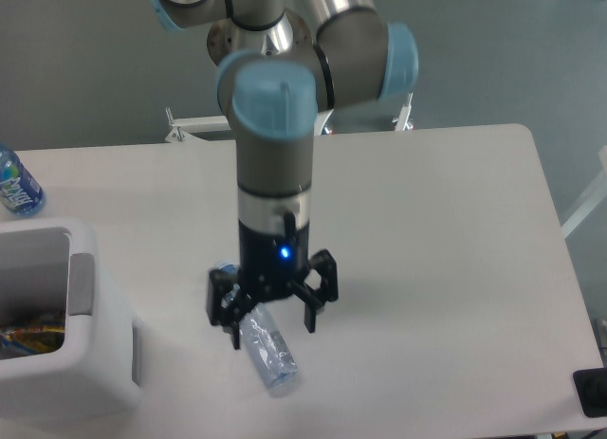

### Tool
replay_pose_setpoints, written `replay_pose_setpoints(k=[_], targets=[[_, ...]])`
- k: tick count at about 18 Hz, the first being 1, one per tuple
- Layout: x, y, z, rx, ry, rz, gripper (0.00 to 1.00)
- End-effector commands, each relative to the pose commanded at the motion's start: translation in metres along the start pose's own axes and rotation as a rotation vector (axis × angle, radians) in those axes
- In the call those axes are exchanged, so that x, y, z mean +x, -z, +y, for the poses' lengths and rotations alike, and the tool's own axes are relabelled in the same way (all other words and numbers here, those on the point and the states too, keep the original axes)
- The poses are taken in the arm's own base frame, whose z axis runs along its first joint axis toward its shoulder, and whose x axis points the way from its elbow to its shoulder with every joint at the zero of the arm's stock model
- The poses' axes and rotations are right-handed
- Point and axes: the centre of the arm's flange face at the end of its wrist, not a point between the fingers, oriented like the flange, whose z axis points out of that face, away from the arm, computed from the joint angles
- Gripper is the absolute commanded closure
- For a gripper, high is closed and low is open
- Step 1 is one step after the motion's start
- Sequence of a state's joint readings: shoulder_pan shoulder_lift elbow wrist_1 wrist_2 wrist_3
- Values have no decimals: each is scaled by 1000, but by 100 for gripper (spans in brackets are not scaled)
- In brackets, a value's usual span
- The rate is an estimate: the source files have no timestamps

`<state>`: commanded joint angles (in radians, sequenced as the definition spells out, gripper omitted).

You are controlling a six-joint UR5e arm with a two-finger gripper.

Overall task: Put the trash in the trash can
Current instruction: 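Move the gripper back over the clear water bottle, then lower the gripper around the bottle's middle and close on it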

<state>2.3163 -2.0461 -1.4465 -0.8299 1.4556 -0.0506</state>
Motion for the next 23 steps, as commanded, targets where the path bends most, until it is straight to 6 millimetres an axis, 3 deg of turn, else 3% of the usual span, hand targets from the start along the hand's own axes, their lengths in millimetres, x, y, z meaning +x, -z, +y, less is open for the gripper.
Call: replay_pose_setpoints(k=[3,10,23], targets=[[-12,-44,9,-63,-25,-71,0],[-17,-97,24,-136,-18,-70,0],[7,-128,42,-186,-29,-64,0]])
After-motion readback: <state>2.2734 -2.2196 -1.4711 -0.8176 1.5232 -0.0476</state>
